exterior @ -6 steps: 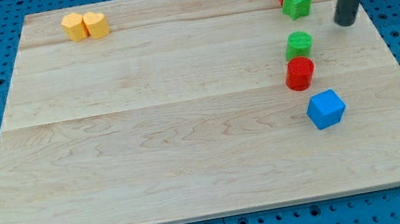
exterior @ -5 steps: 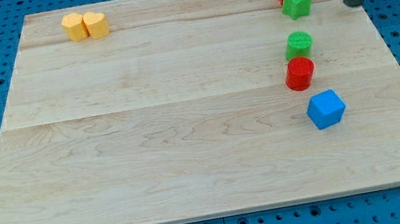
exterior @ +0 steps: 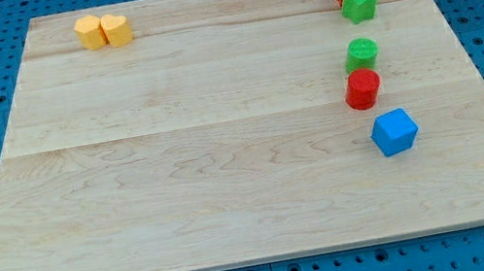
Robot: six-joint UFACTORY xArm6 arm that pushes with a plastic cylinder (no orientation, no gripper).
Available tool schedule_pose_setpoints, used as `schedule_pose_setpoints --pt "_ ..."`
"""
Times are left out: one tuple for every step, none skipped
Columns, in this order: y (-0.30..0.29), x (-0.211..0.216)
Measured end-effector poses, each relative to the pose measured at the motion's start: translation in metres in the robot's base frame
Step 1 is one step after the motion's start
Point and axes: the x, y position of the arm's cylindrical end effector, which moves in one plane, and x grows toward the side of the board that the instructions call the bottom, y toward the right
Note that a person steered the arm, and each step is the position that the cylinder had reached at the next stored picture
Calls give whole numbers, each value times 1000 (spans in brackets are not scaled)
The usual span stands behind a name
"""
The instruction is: Move the blue triangle towards the bottom center of the board
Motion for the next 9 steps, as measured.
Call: schedule_pose_setpoints --pt "-6 17" --pt "-29 32" --pt "-59 42" --pt "-94 44" --pt "-123 58" --pt "-152 83" --pt "-157 115" --pt "-157 150" --pt "-157 186"
